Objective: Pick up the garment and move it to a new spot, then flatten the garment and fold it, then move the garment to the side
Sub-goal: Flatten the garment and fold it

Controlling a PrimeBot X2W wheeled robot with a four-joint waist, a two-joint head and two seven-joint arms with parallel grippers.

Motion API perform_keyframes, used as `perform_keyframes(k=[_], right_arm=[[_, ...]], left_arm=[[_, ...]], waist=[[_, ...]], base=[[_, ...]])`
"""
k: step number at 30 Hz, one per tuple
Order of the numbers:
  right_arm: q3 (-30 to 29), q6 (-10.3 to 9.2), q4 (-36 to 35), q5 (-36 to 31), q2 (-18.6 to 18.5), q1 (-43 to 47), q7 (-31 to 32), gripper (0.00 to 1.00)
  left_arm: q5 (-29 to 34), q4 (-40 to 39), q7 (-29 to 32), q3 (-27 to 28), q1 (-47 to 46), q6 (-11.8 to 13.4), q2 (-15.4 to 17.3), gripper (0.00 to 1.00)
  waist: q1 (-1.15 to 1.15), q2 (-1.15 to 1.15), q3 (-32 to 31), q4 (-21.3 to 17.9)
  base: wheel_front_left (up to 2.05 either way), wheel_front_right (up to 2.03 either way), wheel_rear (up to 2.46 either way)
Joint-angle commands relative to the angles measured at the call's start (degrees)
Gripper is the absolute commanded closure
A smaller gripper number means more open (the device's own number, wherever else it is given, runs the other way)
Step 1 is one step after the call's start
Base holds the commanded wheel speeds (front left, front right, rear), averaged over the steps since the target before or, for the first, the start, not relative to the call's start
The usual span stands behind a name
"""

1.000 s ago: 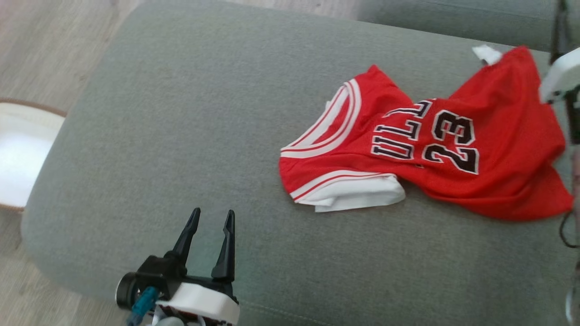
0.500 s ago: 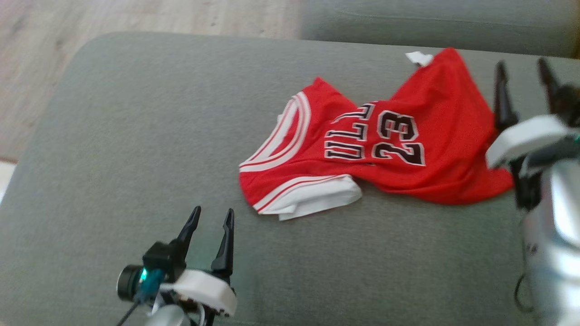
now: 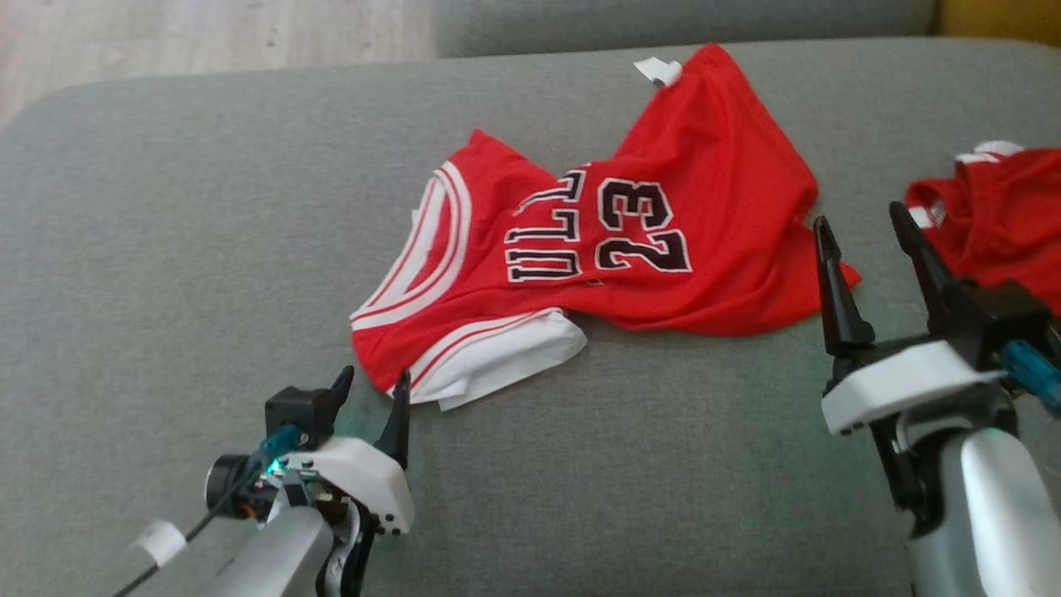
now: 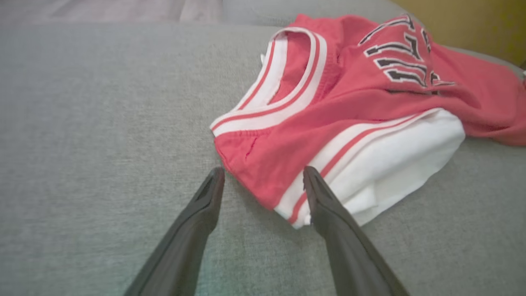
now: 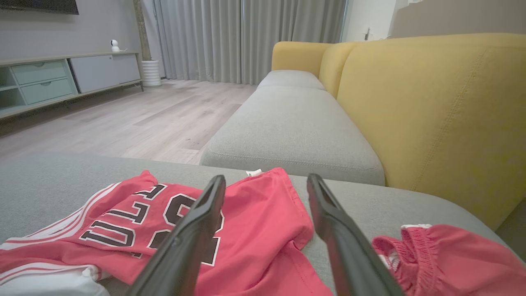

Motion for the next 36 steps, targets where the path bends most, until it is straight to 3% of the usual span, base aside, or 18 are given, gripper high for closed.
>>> perform_keyframes(k=[1, 5, 7, 9, 18, 27, 28, 29, 30, 36], right_arm=[[1.2, 0.39, -3.2, 0.3, 0.6, -0.8, 0.4, 0.00], [0.8, 0.39, -8.8, 0.6, 0.9, 2.5, 1.7, 0.00], [0.4, 0.39, -10.8, 0.7, 1.0, 3.7, 1.9, 0.00], [-0.3, 0.39, -12.7, 0.8, 1.0, 4.9, 2.1, 0.00], [-2.6, 0.39, -18.1, 2.5, 1.1, 8.9, 1.4, 0.00], [-2.7, 0.39, -16.9, 3.6, 1.1, 8.5, -0.7, 0.00], [-2.8, 0.39, -16.5, 4.1, 1.1, 8.4, -1.0, 0.00], [-2.8, 0.39, -16.1, 4.5, 1.1, 8.5, -1.3, 0.00], [-2.9, 0.39, -15.8, 4.7, 1.1, 8.6, -1.7, 0.00], [-4.9, 0.39, -12.3, 6.3, 1.1, 9.5, -5.1, 0.00]], left_arm=[[-0.2, -0.5, 0.0, 2.1, -2.8, -0.4, 0.6, 0.00], [-1.0, 3.1, 0.7, 2.4, -4.3, -1.3, 0.4, 0.04], [-1.5, 4.3, 1.0, 2.4, -4.8, -2.1, 0.3, 0.58], [-1.7, 5.1, 0.4, 2.6, -5.3, -2.5, 0.2, 1.00], [0.4, 6.1, -7.1, 5.2, -11.0, -1.1, 1.9, 1.00], [3.3, 9.5, -9.2, 5.3, -16.8, -1.2, 3.1, 1.00], [3.4, 10.0, -9.4, 5.3, -17.0, -1.3, 2.9, 0.85], [3.5, 10.3, -9.6, 5.3, -17.1, -1.4, 2.6, 0.53], [3.6, 10.5, -9.7, 5.4, -17.1, -1.5, 2.4, 0.00], [5.4, 8.3, -10.2, 6.5, -15.0, -2.1, 1.4, 0.00]], waist=[[0.00, 0.00, 0.8, -0.8], [0.00, 0.00, 1.5, -1.7], [0.00, 0.00, 2.0, -2.1], [0.00, 0.00, 2.3, -2.3], [0.00, 0.00, 4.4, -3.7], [0.00, 0.00, 5.6, -5.7], [0.00, 0.00, 5.6, -5.8], [0.00, 0.00, 5.5, -5.8], [0.00, 0.00, 5.3, -5.8], [0.00, 0.00, 3.4, -4.6]], base=[[0.00, 0.00, 0.00], [0.00, 0.00, 0.00], [0.00, 0.00, 0.00], [0.00, 0.00, 0.00], [0.00, 0.00, 0.00], [0.00, 0.00, 0.00], [0.00, 0.00, 0.00], [0.00, 0.00, 0.00], [0.00, 0.00, 0.00], [0.00, 0.00, 0.00]])
